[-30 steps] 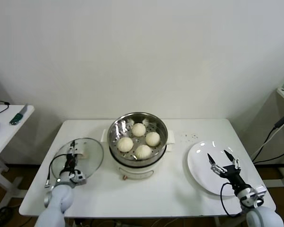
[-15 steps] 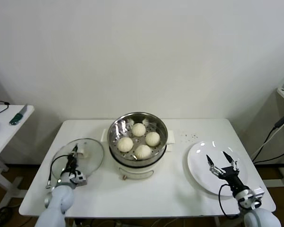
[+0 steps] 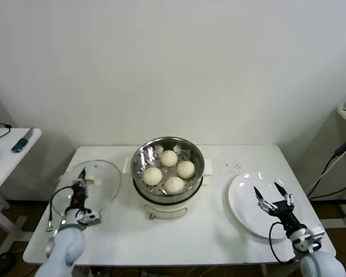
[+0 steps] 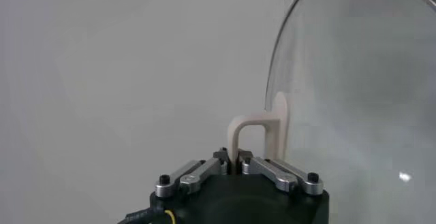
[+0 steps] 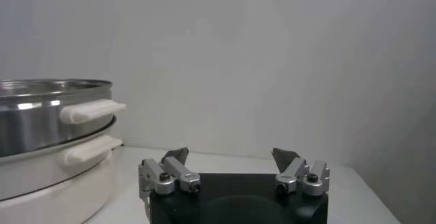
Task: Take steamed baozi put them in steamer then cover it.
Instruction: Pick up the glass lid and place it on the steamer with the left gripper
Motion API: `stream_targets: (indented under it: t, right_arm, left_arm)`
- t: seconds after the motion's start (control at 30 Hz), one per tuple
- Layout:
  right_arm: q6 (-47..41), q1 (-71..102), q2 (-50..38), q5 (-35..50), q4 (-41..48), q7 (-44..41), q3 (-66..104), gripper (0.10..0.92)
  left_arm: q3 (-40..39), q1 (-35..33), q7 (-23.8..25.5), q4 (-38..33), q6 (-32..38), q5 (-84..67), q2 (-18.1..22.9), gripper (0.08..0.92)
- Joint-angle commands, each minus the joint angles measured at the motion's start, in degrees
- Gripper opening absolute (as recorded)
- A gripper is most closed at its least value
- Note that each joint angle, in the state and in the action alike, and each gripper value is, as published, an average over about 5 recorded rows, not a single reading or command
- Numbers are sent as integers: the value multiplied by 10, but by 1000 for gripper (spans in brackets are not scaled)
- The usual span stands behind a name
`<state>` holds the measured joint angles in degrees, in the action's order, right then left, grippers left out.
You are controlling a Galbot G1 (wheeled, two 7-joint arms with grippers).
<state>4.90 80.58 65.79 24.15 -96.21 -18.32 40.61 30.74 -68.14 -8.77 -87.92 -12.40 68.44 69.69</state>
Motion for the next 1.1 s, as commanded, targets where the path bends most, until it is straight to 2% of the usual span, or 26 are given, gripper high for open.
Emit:
stream_targets:
  t: [0.03,0.37,0.5,0.67,0.77,0.9,1.1]
  right_arm:
    - [-2,-12,-17,-10,6,7,-5,823]
    - [-4,-31,-25,-33,22,23,-37,823]
    - [-6,-42,-27,-44,30,29,-49,823]
    - [-5,-57,-21,-56,43,34,-60,823]
    - [-7,-63,-18,-58,46,41,-65,823]
    - [-7,-67,-16,-60,49,46,-65,823]
    - [-2,-62,-10,-61,54,45,-51,823]
  left_arm:
    - [-9,-103,-15,-212,-159,-13,-43,154]
    - [-86,-107,23,-331,-252,-23,-120,154]
    - [-150,-69,58,-354,-282,-26,-149,154]
    - [-251,20,113,-357,-318,-24,-179,154]
    - [-301,87,151,-351,-326,-5,-168,154]
    - [-354,169,198,-323,-326,29,-116,154]
    - [-405,213,241,-254,-326,69,-33,154]
